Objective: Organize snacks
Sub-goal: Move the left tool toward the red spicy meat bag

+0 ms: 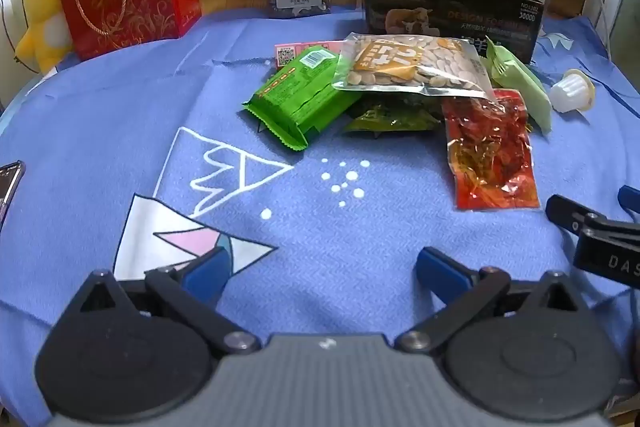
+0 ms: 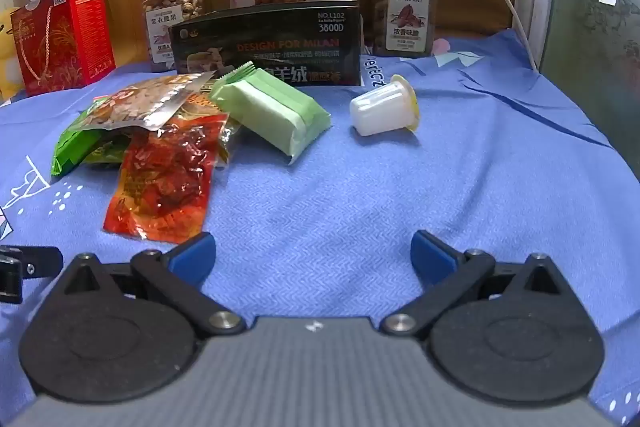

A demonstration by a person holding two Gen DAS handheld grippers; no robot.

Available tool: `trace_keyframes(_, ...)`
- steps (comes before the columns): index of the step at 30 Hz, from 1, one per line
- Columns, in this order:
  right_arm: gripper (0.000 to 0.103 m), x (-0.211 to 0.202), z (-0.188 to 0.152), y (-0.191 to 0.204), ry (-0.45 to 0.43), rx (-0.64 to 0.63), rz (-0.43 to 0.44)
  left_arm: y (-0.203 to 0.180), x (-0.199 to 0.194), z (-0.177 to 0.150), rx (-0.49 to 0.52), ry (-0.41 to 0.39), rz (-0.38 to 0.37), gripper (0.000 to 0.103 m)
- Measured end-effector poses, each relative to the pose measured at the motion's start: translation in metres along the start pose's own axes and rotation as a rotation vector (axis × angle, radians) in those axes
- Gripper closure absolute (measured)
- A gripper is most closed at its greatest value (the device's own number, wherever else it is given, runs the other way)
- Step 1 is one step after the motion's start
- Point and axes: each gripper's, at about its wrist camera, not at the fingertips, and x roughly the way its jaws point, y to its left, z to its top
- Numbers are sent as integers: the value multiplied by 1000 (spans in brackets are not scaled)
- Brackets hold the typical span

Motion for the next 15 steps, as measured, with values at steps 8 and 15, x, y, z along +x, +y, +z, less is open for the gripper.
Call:
trace_keyframes(8, 0, 0, 0, 0, 2, 0, 2, -11, -1, -6, 2, -11, 3, 0)
trace_keyframes(15, 0, 0, -1, -1, 5, 8, 3, -1, -2, -3, -12, -8, -28, 0)
